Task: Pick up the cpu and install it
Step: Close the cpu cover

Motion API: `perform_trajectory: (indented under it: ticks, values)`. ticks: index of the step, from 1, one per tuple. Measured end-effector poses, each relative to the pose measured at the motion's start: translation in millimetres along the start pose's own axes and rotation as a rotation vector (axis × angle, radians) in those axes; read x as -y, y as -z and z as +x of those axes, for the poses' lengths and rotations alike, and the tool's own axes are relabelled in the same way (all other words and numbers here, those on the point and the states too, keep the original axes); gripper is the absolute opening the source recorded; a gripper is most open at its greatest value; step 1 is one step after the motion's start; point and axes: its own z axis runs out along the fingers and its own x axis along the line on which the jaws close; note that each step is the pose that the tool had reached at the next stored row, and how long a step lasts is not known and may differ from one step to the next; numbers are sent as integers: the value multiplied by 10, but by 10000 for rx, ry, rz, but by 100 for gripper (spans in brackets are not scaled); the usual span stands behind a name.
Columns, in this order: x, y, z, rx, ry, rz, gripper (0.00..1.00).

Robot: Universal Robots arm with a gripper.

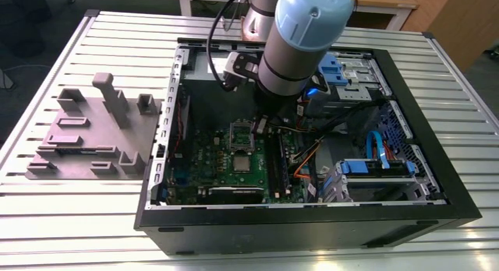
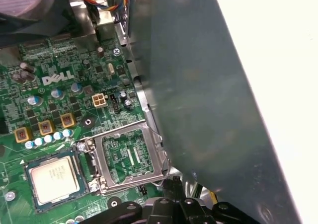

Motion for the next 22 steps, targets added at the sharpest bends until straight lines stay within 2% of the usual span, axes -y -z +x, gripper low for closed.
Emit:
perform_trajectory:
  ticks: [1, 2, 3, 5, 7, 22]
  values:
    - [-2, 10, -2, -28, -3, 7, 10]
    - [-7, 32, -8, -131, -11, 38, 10]
    - [-8, 37, -9, -172, -14, 52, 10]
    - [-10, 47, -11, -236, -19, 74, 10]
    - [-15, 59, -12, -270, -22, 85, 10]
    - [-56, 152, -21, -319, -25, 104, 10]
